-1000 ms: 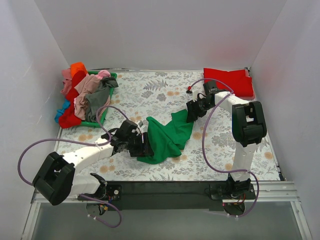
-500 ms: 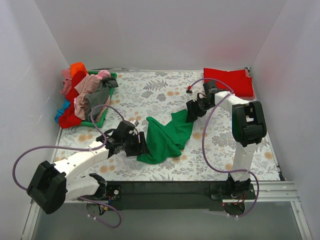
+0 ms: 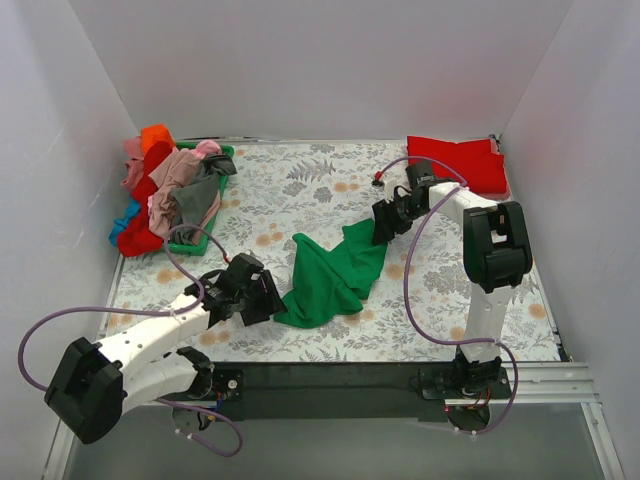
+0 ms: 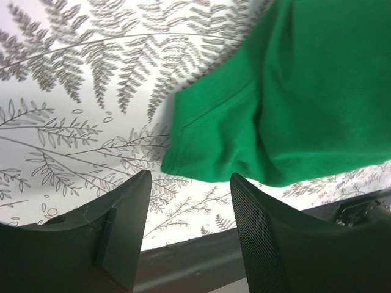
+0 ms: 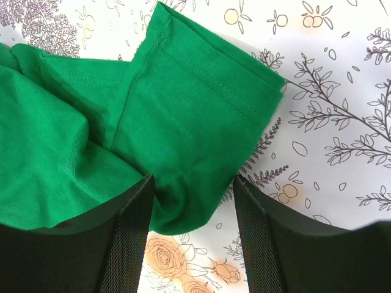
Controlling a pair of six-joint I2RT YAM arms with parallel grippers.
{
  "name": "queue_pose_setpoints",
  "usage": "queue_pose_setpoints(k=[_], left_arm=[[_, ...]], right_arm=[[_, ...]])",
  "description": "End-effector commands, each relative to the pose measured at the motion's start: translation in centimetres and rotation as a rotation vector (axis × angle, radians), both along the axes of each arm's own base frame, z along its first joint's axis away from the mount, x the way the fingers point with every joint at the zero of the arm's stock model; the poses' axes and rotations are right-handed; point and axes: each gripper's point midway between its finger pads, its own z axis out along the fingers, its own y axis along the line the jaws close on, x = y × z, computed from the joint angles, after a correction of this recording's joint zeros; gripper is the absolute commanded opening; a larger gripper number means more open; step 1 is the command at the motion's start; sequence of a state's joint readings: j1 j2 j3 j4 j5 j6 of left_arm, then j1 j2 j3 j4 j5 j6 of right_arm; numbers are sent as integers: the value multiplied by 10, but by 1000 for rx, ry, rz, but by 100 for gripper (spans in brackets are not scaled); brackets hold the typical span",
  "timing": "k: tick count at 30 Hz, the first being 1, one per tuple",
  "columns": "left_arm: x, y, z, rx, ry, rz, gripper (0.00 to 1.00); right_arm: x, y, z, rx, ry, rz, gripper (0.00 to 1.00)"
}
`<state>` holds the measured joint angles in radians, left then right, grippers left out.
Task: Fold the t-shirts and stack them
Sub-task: Flatten the tshirt out
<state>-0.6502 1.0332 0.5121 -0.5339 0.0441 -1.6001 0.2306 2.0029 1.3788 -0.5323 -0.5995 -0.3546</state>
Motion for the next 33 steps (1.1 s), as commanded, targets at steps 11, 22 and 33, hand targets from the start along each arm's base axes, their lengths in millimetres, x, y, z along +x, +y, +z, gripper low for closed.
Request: queue_pose_setpoints(k=[11,22,33], left_arm=[[-4,5,-13,16,47,67,51],[15,3,-17,70,11,59,50],[24,0,-15,103,-11,15,28]], right_arm=[[6,5,11,25,-10,9,60],[6,6,13,31,-14,12,60],[8,8,11,37,-5,14,57]])
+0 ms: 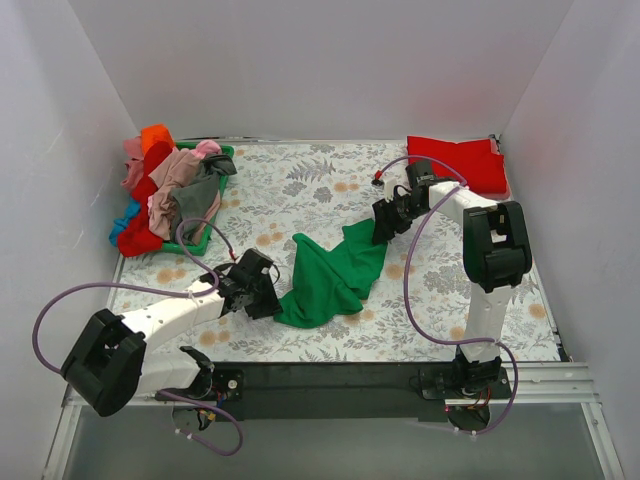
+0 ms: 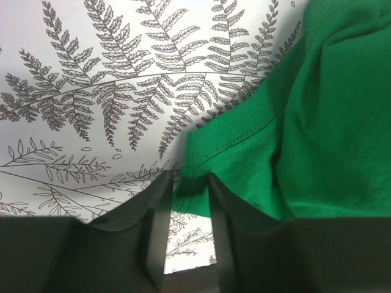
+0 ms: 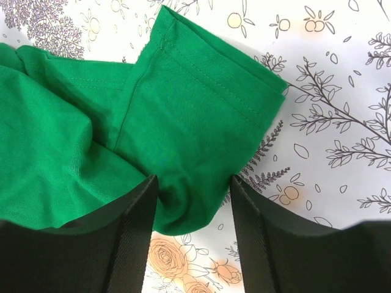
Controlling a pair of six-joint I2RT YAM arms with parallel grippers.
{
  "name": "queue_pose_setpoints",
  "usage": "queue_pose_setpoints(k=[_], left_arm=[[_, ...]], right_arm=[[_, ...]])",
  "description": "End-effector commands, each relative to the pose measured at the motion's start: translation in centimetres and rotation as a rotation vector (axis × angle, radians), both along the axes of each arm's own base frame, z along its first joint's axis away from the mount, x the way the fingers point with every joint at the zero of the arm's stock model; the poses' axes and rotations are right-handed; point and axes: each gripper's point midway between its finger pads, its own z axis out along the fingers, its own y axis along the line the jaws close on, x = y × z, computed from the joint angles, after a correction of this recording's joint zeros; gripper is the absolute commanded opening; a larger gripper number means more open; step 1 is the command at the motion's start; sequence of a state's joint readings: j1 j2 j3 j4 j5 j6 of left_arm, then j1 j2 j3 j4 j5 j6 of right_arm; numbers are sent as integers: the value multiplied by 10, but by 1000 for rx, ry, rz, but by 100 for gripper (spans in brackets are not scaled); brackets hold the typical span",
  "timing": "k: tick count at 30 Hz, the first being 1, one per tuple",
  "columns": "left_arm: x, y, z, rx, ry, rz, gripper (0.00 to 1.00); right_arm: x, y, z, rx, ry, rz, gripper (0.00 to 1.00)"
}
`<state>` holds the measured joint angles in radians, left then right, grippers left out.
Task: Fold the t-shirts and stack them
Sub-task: Flatten the tshirt out
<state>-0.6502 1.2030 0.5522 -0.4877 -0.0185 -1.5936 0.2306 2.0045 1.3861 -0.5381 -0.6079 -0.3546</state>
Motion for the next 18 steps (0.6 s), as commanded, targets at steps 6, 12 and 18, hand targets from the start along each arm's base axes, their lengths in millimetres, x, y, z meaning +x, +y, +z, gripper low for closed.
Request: queue_pose_setpoints(k=[6,12,18], left_arm=[[8,-7,6,-18,-44,-44,2],[20,-15,30,-46,-133,-91,0],[45,-18,89,-69,-343,-125,0]], right_arm=[[10,9,11,35,-6,13,49],[11,15,22,58,-29,42,22],[12,21,64,91,-124,74,1]])
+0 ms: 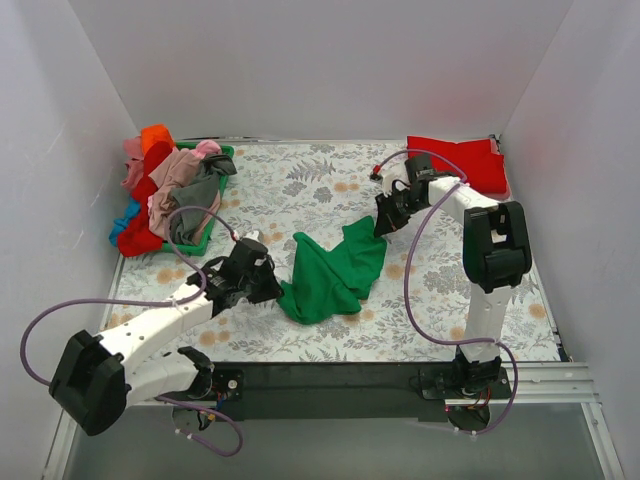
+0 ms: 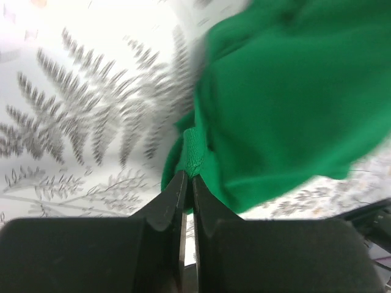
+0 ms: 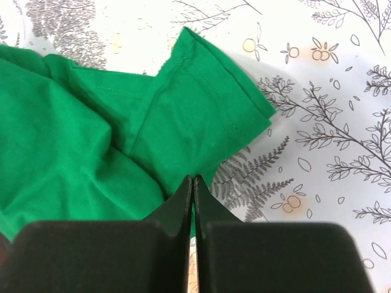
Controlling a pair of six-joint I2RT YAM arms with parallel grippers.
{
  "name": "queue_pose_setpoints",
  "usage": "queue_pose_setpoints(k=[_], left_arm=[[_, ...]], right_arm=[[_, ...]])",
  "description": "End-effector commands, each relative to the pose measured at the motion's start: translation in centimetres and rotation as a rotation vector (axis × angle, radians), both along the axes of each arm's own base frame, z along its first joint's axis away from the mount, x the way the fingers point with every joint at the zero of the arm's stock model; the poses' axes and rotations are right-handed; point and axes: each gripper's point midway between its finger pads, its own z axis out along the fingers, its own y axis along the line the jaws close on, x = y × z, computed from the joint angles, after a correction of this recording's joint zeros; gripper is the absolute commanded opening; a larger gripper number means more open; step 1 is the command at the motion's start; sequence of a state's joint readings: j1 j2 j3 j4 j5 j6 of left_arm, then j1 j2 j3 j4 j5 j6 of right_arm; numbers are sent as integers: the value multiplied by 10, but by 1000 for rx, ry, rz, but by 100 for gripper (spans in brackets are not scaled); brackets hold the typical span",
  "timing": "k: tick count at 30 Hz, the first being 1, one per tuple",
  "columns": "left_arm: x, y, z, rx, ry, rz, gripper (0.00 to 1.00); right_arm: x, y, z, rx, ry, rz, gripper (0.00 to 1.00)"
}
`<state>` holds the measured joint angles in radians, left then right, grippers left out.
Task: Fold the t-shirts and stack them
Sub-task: Flatten the tshirt out
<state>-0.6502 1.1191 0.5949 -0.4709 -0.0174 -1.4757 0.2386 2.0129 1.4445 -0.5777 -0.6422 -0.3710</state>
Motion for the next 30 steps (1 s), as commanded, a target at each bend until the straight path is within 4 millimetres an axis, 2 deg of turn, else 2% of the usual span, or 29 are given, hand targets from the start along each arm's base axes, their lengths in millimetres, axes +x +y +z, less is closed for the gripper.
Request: queue_pose_setpoints(k=[1,3,4,6,7,9,10,12,13,14,15,16,17,19,20,21,23,24,26,27,29,30], left_arm=[[31,-7,67,-45,-240,-37,0],[40,-8,94,-54,-318,-38,0],[44,-7,108,-52,-367,-48,0],[52,-7,131,-48,-437,-62,0],[61,-8,157,-38,-511,-69,0],[73,-6,185,-16,-591,-72,0],[84,-5,213,9,-665,-66,0],[98,-4,247,33,-748,-52,0],[106,-1,291,23,-839,-18,0],[114,-3,300,62,-866,-32,0],[118,-3,318,67,-905,-33,0],[120,-3,341,59,-953,-30,0],[119,-4,376,41,-1021,-36,0],[113,-4,412,3,-1102,-47,0],[105,-2,436,-25,-1153,-51,0],[93,-1,449,-55,-1192,-84,0],[78,-2,462,-100,-1234,-128,0],[68,-7,461,-133,-1236,-177,0],[46,-7,458,-197,-1236,-226,0],[39,-20,433,-227,-1185,-308,0],[23,-25,409,-287,-1108,-355,0],[19,-33,386,-304,-1048,-394,0]], right_arm=[[9,12,68,70,-158,49,1],[12,12,90,75,-219,59,1],[18,13,116,82,-298,76,1],[20,10,138,70,-354,88,1],[27,11,167,75,-432,95,1],[32,8,192,55,-505,109,1],[39,7,217,53,-575,106,1],[45,6,244,46,-655,117,1],[50,5,254,34,-691,112,1],[56,4,284,38,-775,107,1],[60,4,298,38,-814,103,1],[63,3,310,36,-851,95,1],[64,2,331,43,-906,89,1],[63,3,352,56,-965,82,1],[60,2,357,62,-977,80,1],[59,1,358,64,-976,72,1],[52,0,362,78,-981,70,1],[52,-2,348,75,-945,68,1],[48,-7,340,86,-929,52,1],[49,-11,306,73,-850,41,1],[46,-16,293,92,-837,23,1],[46,-20,274,84,-802,16,1]])
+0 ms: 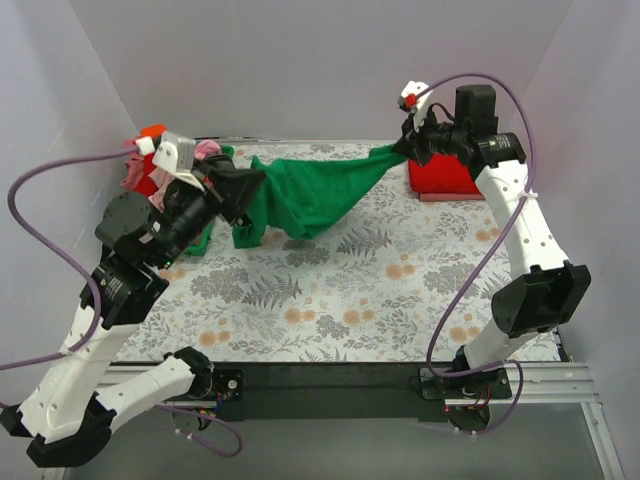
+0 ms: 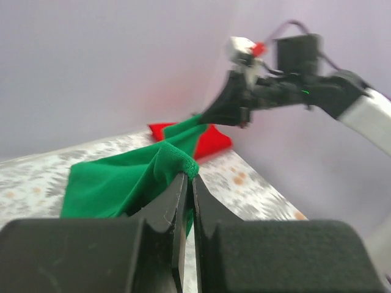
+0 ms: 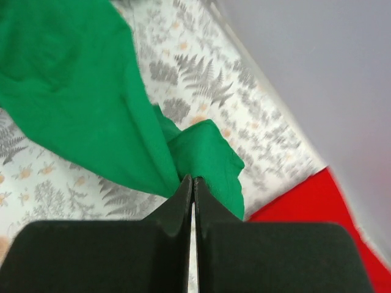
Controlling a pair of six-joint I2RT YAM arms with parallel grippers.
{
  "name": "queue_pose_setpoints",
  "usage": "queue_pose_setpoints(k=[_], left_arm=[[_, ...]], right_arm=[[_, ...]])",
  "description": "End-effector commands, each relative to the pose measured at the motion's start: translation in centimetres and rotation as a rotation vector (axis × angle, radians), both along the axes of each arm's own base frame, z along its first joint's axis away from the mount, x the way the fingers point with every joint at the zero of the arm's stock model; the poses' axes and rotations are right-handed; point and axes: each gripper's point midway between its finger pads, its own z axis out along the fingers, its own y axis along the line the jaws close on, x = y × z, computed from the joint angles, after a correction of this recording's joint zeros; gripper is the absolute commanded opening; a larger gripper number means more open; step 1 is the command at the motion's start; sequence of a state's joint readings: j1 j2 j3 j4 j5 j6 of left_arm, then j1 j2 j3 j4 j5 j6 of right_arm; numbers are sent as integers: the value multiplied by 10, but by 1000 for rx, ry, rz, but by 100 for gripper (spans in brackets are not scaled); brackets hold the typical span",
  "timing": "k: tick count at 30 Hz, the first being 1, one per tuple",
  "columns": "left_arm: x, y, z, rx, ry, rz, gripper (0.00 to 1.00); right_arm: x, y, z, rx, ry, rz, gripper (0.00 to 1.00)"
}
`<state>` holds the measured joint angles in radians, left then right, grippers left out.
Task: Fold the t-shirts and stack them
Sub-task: Flatten the tshirt out
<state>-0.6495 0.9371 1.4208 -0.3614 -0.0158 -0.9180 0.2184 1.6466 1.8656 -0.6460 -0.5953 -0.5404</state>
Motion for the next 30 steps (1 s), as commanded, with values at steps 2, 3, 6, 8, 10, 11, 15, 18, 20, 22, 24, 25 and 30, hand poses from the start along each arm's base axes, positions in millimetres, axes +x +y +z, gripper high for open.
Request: queue_pose_setpoints(k=[2,3,6,8,10,11,15,18,20,22,24,25,30], left_arm=[[-41,-47,-112,67,287,-344,0],[-49,-53,-132,67,354,-393,0],[-82,-69,-202,51,620,-565,0],[-109,-73,-238,29,769,-666,0],[-124,-76,-253,18,825,-715,0],[-139,-76,-273,23,897,-753,0],[-161,-88,-306,89,1040,-810,0],[-145,-101,-315,124,1028,-729,0],[-131,-106,-311,121,993,-685,0],[-116,-112,-307,122,958,-639,0],[-102,-119,-304,120,930,-606,0],[-100,-122,-305,123,924,-610,0],[-90,-147,-316,162,949,-687,1]], right_arm=[[-2,-13,-74,7,122,-33,1],[-2,-17,-93,-5,155,-38,1],[-12,-29,-161,-79,268,-62,1],[-23,-39,-199,-113,352,-83,1],[-27,-50,-215,-129,386,-110,1],[-33,-57,-224,-142,403,-132,1],[-42,-77,-231,-172,403,-199,2],[-51,-75,-224,-163,386,-179,35],[-70,-67,-218,-164,397,-97,52],[-92,-53,-199,-166,346,6,64],[-117,-38,-189,-167,302,116,68],[-128,-33,-187,-170,286,165,70],[-192,-4,-185,-125,233,404,72]])
